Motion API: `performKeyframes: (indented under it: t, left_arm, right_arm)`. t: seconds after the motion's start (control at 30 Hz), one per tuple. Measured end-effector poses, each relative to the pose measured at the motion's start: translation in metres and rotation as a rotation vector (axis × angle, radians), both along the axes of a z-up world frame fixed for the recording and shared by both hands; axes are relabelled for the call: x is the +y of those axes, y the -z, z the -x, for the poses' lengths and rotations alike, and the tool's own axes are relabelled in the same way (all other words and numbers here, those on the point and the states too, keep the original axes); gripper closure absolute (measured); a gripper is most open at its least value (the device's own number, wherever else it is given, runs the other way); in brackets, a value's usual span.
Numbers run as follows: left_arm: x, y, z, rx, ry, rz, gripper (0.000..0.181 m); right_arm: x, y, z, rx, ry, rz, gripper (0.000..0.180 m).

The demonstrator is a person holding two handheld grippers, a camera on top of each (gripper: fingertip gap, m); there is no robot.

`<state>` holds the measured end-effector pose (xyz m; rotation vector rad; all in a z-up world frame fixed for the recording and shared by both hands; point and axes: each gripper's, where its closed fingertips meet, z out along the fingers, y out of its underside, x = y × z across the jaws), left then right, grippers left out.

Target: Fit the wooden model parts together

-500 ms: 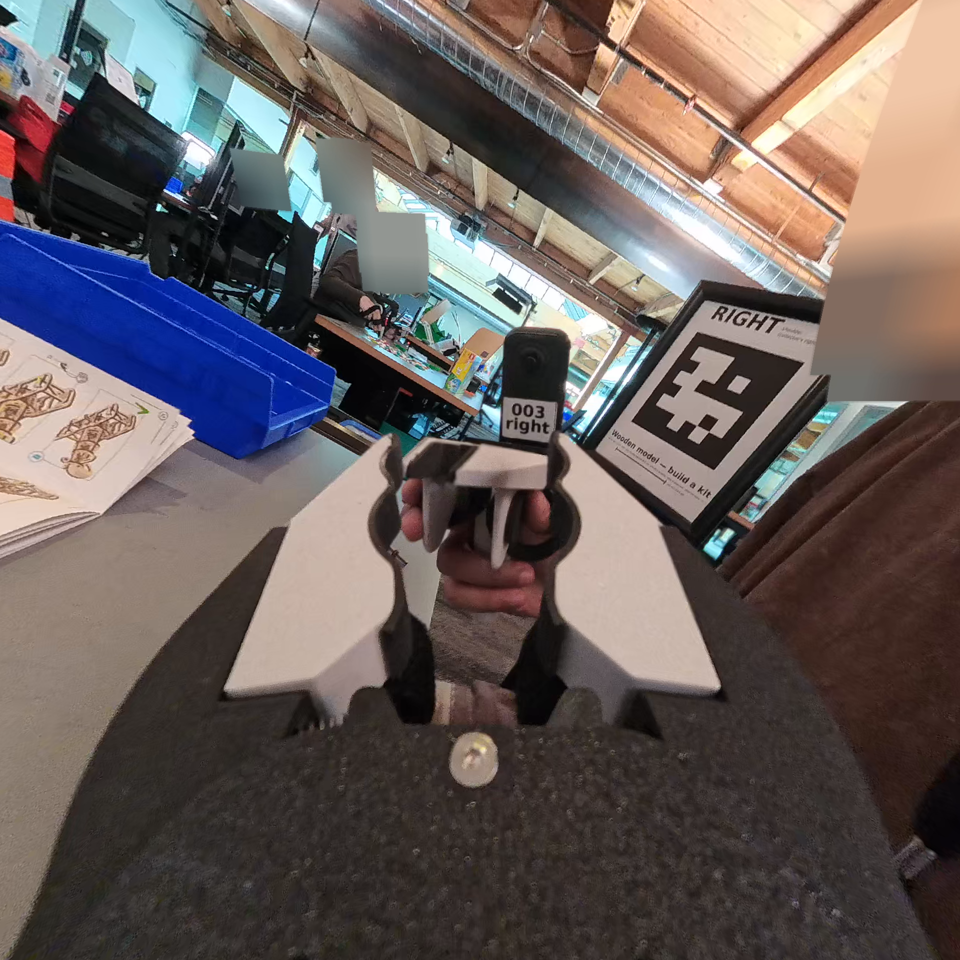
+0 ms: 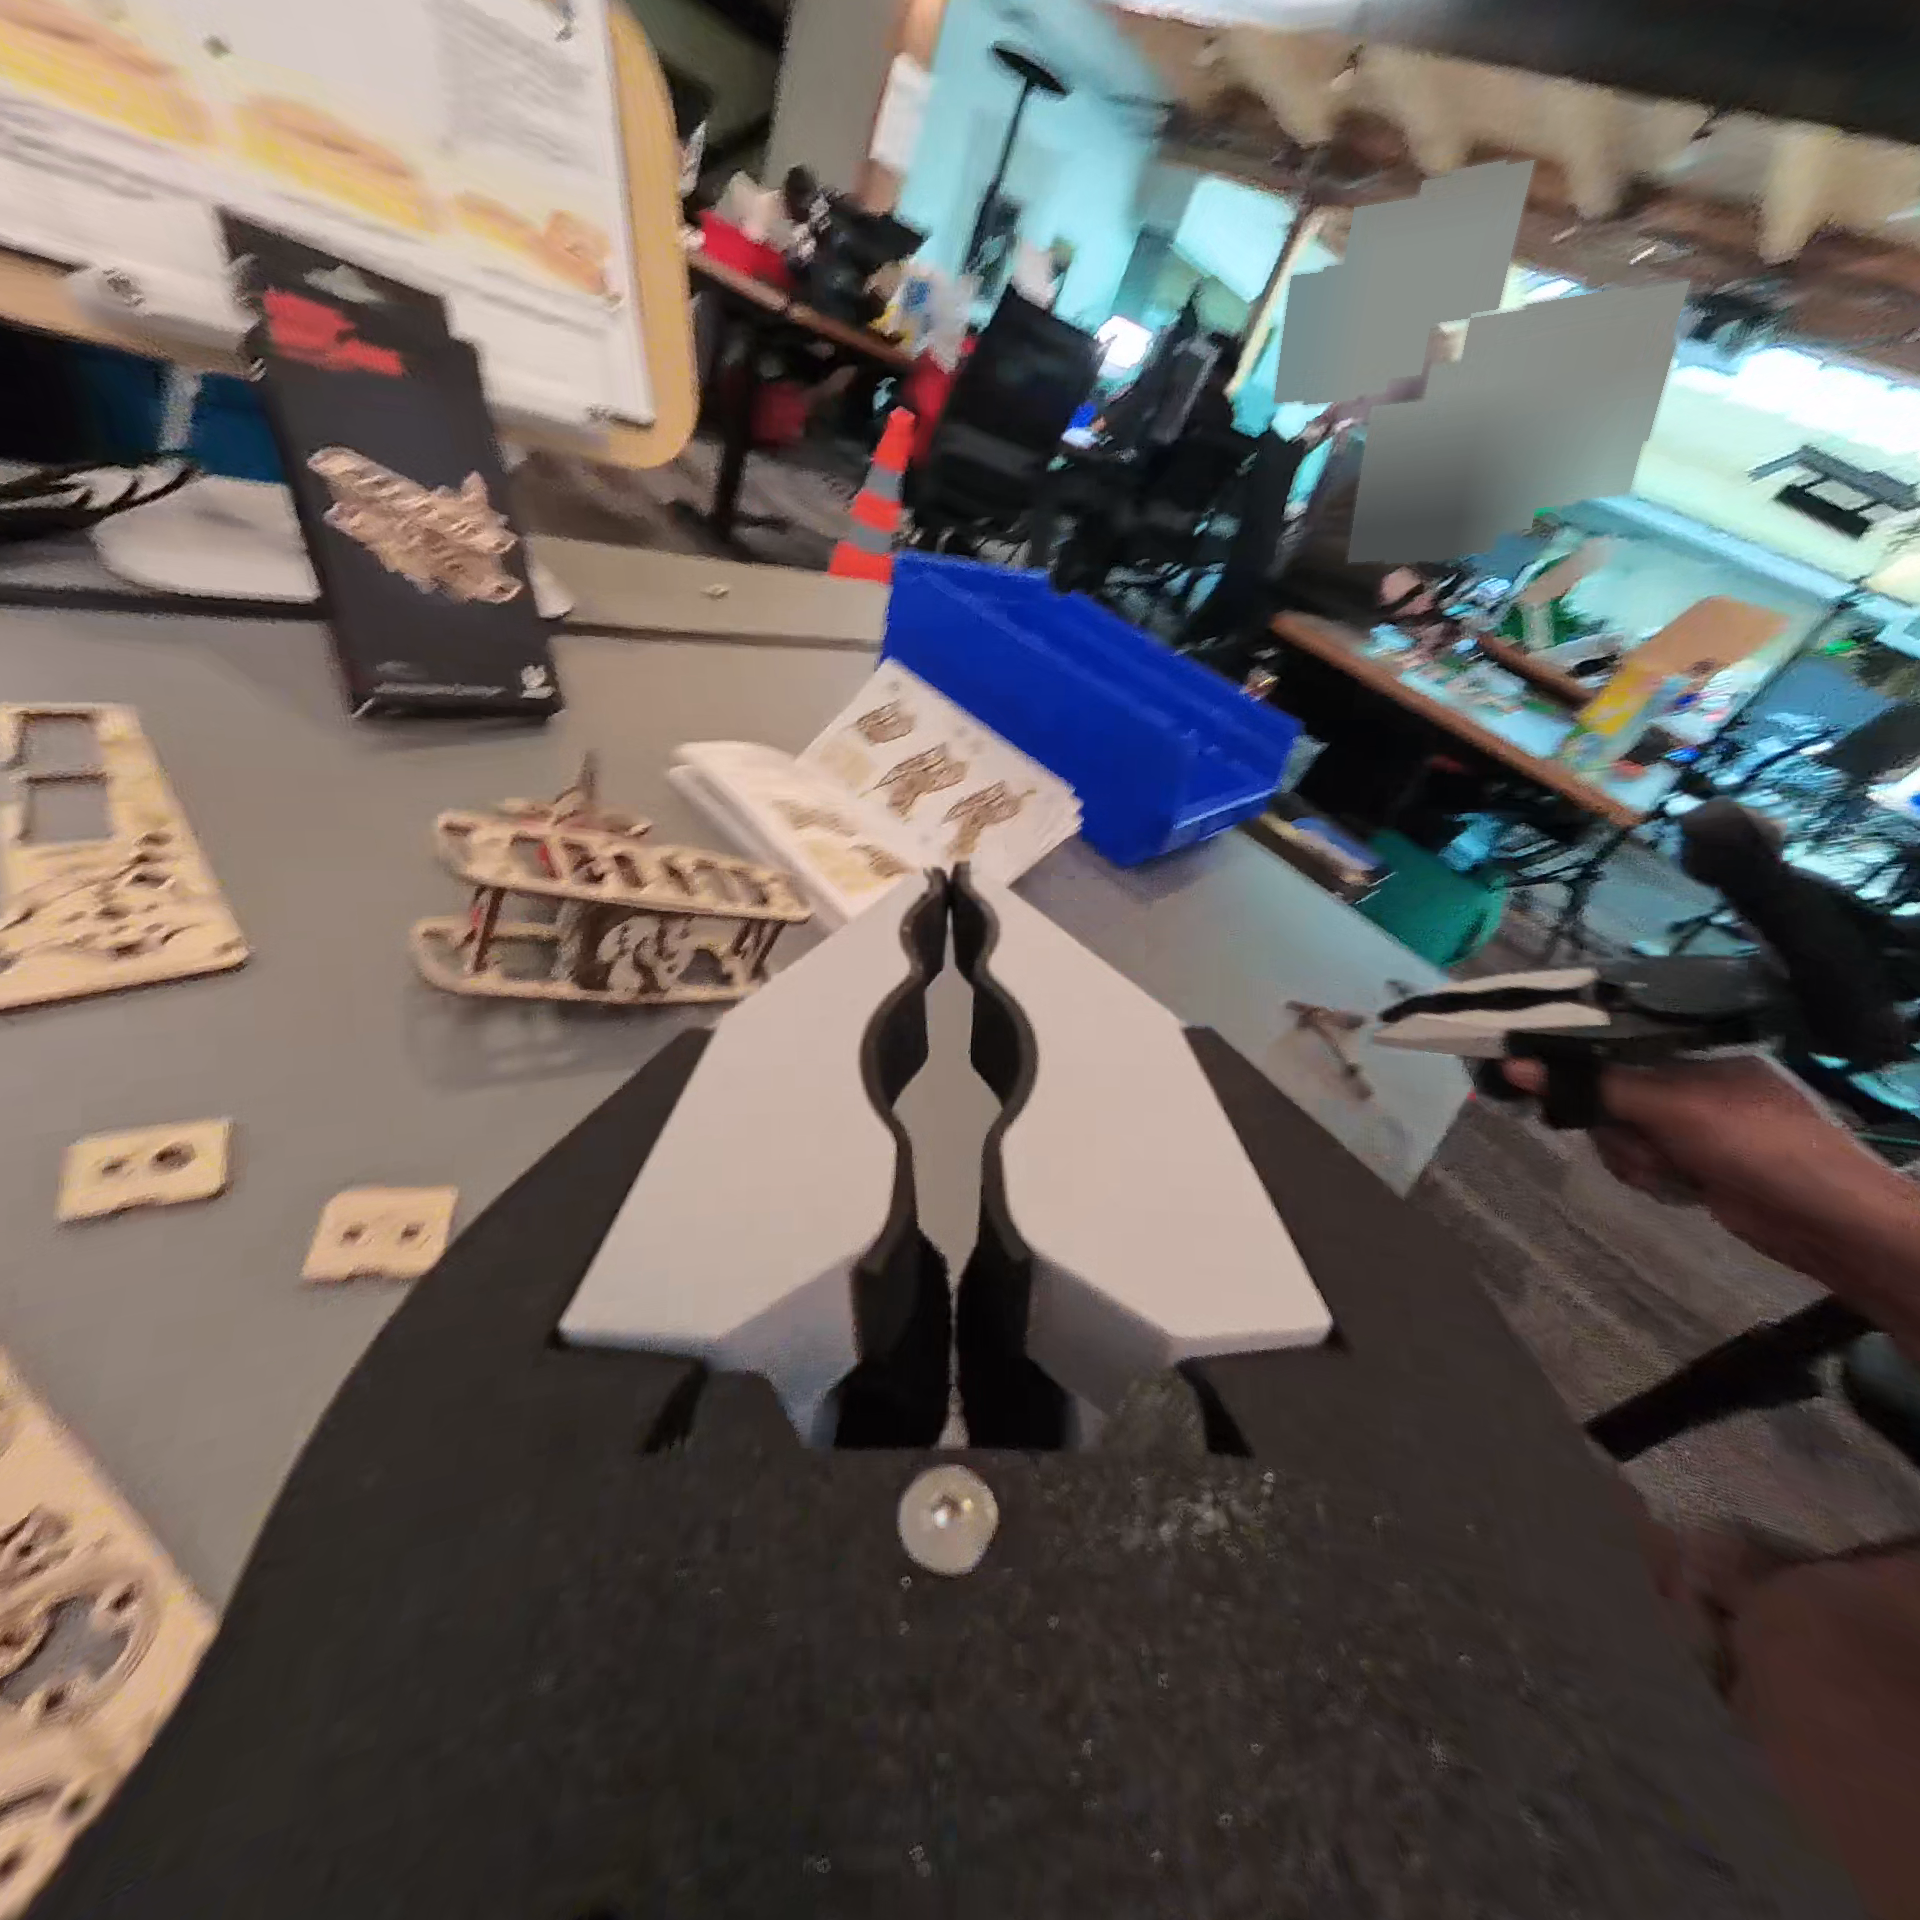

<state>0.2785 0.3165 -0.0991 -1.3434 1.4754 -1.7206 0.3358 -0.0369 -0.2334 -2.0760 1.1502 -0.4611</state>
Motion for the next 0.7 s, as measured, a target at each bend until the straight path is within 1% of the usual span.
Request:
performKeyframes:
  t: [0.03,0.1,0.2,0.23,0.27,0.3,0.37,0.4,0.47,0.5,0.53,0.63,0.7]
  left_arm:
    - [0.0,0.008,-0.001,0.035,-0.017,-0.027,0.181]
    - [-0.008,0.018,-0.002,0.062,0.003,-0.072,0.172]
    - [-0.024,0.028,-0.005,0.074,0.048,-0.123,0.166]
    - [-0.03,0.03,-0.005,0.08,0.066,-0.132,0.166]
    - [-0.035,0.032,-0.005,0.083,0.084,-0.135,0.166]
    - [-0.04,0.033,-0.005,0.086,0.099,-0.135,0.166]
    - [-0.05,0.034,-0.004,0.09,0.132,-0.141,0.165]
    - [-0.054,0.036,-0.003,0.092,0.147,-0.152,0.165]
    - [-0.064,0.036,-0.001,0.084,0.188,-0.175,0.163]
    - [-0.07,0.034,0.0,0.07,0.22,-0.183,0.161]
    - [-0.077,0.031,0.002,0.06,0.253,-0.181,0.16]
    - [-0.099,0.028,0.008,0.077,0.366,-0.133,0.156]
    - [-0.12,0.018,0.022,0.05,0.489,-0.049,0.154]
  right_arm:
    - [0.003,0.007,0.004,0.036,0.004,-0.024,0.151]
    - [0.002,0.019,0.004,0.089,0.021,0.005,0.149]
    - [0.002,0.026,-0.008,0.098,0.033,0.043,0.15]
    - [0.003,0.026,-0.012,0.09,0.032,0.054,0.155]
    - [0.005,0.026,-0.015,0.083,0.014,0.078,0.172]
    - [0.009,0.026,-0.015,0.087,-0.008,0.09,0.177]
    - [0.023,0.025,-0.013,0.114,-0.068,0.062,0.177]
    - [0.038,0.018,-0.011,0.112,-0.119,-0.019,0.177]
    - [0.072,-0.008,-0.003,0.106,-0.221,-0.249,0.177]
    - [0.094,-0.029,0.006,0.081,-0.321,-0.383,0.177]
    - [0.113,-0.05,0.015,0.028,-0.416,-0.477,0.177]
    - [0.165,-0.083,0.055,-0.057,-0.652,-0.536,0.177]
    - [0.197,-0.094,0.081,-0.093,-0.777,-0.548,0.177]
